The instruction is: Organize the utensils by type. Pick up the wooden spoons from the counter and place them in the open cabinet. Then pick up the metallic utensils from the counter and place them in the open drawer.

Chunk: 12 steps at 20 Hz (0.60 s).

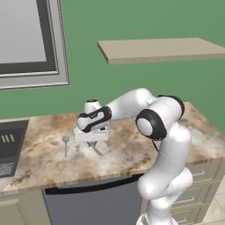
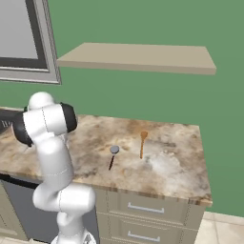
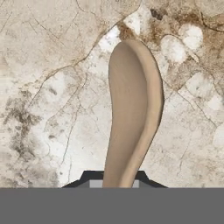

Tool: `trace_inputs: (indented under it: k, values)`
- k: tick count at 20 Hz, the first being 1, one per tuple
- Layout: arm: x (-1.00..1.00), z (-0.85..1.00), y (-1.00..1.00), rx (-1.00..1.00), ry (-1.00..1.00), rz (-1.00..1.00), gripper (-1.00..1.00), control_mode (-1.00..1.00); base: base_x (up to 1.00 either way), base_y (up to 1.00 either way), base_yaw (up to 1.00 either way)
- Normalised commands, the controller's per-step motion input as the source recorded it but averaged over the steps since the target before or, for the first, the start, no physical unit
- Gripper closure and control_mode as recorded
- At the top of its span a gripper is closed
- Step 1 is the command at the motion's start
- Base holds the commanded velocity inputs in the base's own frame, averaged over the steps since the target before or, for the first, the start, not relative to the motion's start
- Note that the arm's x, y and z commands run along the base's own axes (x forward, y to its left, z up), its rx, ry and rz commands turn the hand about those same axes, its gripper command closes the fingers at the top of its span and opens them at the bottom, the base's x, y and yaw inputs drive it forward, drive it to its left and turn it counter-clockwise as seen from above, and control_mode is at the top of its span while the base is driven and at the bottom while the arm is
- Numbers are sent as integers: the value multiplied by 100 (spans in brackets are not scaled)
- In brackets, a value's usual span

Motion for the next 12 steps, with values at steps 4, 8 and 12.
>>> trace_inputs:
  k: [4,8,12]
  values:
    - [-29,47,-37,20,-15,0,100,-100,0,0,0]
    - [-18,47,-27,15,-14,0,100,-100,0,0,0]
    - [-5,42,-18,2,-3,0,100,-100,0,0,0]
